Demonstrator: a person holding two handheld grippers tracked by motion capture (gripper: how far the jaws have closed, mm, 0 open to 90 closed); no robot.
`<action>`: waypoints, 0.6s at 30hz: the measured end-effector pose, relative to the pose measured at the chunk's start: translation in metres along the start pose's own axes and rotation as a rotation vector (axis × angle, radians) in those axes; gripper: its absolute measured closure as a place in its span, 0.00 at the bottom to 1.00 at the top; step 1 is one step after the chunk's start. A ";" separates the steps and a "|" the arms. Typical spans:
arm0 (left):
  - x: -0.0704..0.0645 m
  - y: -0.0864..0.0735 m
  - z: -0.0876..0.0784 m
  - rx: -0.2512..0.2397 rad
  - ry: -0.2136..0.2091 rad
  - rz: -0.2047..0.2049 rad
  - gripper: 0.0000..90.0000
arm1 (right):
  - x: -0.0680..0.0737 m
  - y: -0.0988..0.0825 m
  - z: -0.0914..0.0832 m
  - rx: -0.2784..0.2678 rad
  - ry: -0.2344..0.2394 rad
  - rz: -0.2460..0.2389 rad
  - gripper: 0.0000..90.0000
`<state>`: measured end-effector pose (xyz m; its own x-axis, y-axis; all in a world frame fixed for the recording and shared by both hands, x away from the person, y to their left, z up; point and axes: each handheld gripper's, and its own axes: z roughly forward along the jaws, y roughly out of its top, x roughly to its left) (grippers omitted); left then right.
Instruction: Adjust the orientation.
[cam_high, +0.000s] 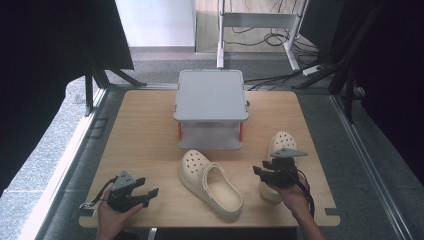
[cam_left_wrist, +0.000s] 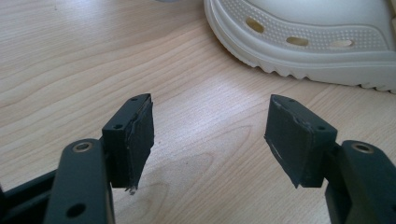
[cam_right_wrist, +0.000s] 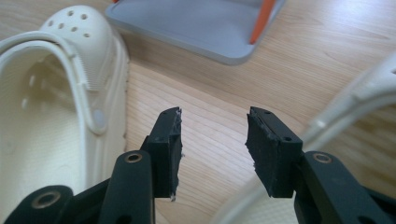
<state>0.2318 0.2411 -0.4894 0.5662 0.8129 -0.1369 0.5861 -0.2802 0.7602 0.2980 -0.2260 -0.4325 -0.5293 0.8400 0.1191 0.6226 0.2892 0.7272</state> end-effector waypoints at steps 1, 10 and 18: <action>0.000 0.000 0.000 0.000 0.001 0.000 0.37 | -0.003 -0.001 -0.001 0.000 -0.009 0.007 0.61; 0.000 0.000 0.002 0.006 -0.002 0.001 0.37 | 0.002 -0.012 -0.002 -0.006 -0.005 0.011 0.80; 0.000 0.000 0.002 0.006 -0.002 0.002 0.37 | 0.027 -0.032 0.009 0.022 -0.025 -0.021 1.00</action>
<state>0.2326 0.2402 -0.4905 0.5684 0.8112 -0.1372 0.5887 -0.2845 0.7567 0.2694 -0.2088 -0.4583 -0.5281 0.8447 0.0865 0.6241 0.3170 0.7141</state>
